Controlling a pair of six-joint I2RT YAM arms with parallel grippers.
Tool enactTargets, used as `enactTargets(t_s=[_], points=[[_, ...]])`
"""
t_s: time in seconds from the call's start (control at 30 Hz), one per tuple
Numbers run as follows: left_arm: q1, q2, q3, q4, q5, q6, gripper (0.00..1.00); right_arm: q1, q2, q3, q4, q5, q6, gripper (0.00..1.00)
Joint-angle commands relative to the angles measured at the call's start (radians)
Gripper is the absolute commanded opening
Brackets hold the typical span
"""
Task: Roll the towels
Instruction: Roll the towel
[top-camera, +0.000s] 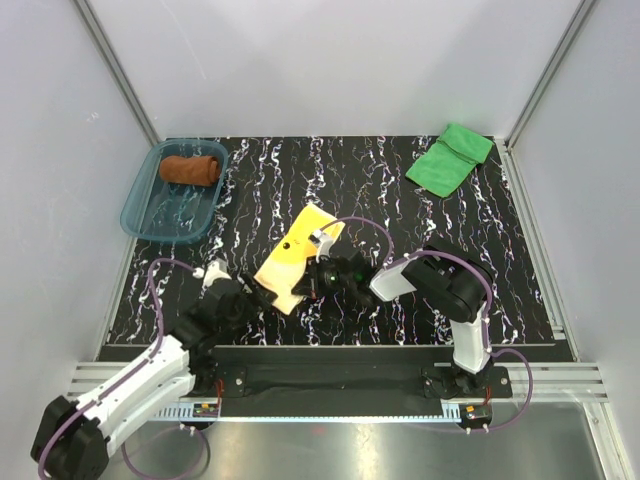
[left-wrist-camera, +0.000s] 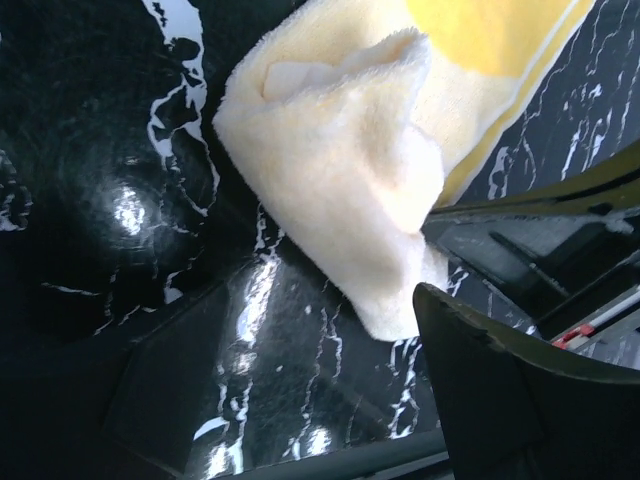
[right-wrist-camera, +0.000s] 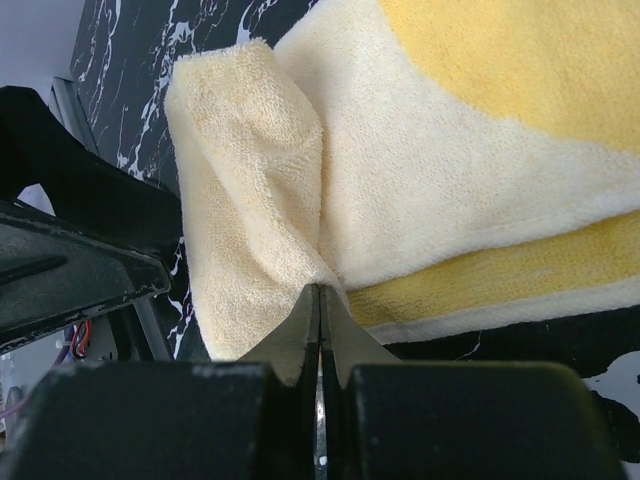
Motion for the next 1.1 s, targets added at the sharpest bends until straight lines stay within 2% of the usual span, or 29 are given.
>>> enactTargets(t_s=[0.0, 0.13, 0.23, 0.27, 0.33, 0.4, 0.6, 0.73, 0.93, 1.07], points=[[-0.005, 0.107, -0.006, 0.048, 0.007, -0.042, 0.83, -0.001, -0.017, 0.032, -0.013, -0.006, -0.022, 0.0], [-0.005, 0.227, -0.015, 0.153, 0.011, -0.04, 0.81, -0.001, -0.014, 0.024, -0.003, -0.013, -0.005, 0.0], [-0.005, 0.285, 0.011, 0.176, -0.02, -0.024, 0.7, -0.001, -0.012, 0.018, -0.003, -0.019, -0.002, 0.0], [-0.003, 0.313, 0.022, 0.17, -0.031, -0.014, 0.55, -0.001, -0.009, 0.015, -0.003, -0.022, 0.0, 0.0], [-0.003, 0.332, 0.051, 0.162, -0.048, -0.004, 0.4, -0.001, -0.004, 0.011, -0.004, -0.028, 0.006, 0.0], [-0.003, 0.356, 0.069, 0.15, -0.049, 0.018, 0.3, 0.0, 0.002, 0.0, 0.013, -0.039, 0.014, 0.0], [-0.002, 0.45, 0.235, -0.037, -0.037, 0.147, 0.26, 0.029, -0.004, -0.031, 0.033, -0.046, 0.046, 0.0], [0.003, 0.445, 0.33, -0.158, -0.039, 0.209, 0.24, 0.04, -0.093, -0.055, -0.033, -0.02, 0.044, 0.0], [0.024, 0.485, 0.45, -0.365, -0.008, 0.292, 0.24, 0.042, -0.35, 0.006, -0.373, 0.138, -0.106, 0.0], [0.026, 0.545, 0.462, -0.362, 0.11, 0.311, 0.21, 0.04, -0.377, 0.13, -0.597, 0.326, -0.224, 0.0]])
